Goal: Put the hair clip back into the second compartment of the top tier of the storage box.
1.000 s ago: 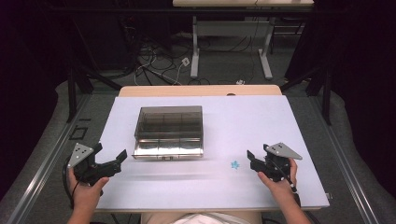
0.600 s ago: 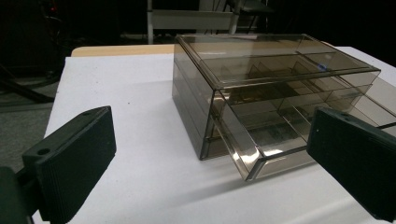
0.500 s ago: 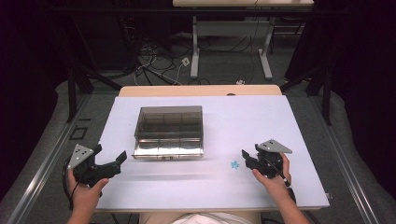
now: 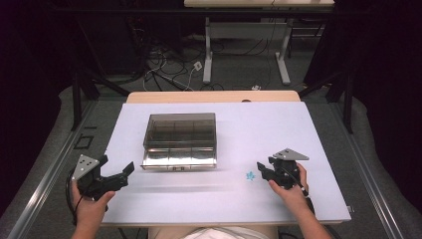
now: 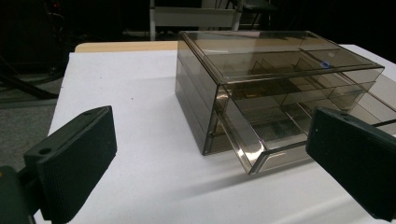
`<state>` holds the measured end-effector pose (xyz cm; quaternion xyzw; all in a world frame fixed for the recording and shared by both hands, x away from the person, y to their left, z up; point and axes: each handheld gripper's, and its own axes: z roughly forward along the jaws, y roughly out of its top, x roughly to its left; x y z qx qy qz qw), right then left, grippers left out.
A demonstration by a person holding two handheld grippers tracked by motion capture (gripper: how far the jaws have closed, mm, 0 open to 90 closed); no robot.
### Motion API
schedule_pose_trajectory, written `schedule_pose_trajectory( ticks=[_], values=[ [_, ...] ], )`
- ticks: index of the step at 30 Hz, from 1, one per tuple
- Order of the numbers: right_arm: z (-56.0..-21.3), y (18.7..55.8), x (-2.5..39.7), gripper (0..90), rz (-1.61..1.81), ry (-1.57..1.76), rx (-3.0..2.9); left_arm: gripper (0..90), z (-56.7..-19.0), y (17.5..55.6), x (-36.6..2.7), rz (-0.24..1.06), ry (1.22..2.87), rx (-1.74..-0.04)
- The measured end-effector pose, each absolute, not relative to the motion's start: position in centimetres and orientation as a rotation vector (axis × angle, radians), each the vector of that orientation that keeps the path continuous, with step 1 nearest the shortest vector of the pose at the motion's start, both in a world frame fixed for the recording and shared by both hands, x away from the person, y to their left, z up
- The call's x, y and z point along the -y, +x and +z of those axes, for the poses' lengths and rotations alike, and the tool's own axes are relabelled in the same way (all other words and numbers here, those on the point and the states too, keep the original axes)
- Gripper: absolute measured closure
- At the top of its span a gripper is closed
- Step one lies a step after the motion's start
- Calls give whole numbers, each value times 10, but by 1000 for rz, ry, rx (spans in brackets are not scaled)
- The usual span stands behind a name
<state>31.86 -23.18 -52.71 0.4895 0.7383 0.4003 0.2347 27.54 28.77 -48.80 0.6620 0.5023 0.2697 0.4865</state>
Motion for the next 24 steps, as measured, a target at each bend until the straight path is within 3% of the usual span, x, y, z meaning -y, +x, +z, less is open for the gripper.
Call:
schedule_pose_trajectory(
  ticks=[24],
  values=[
    [-534,329,209,639,1045,1346,-2231,20,-489,275,-288,658,1610,-1234]
  ],
)
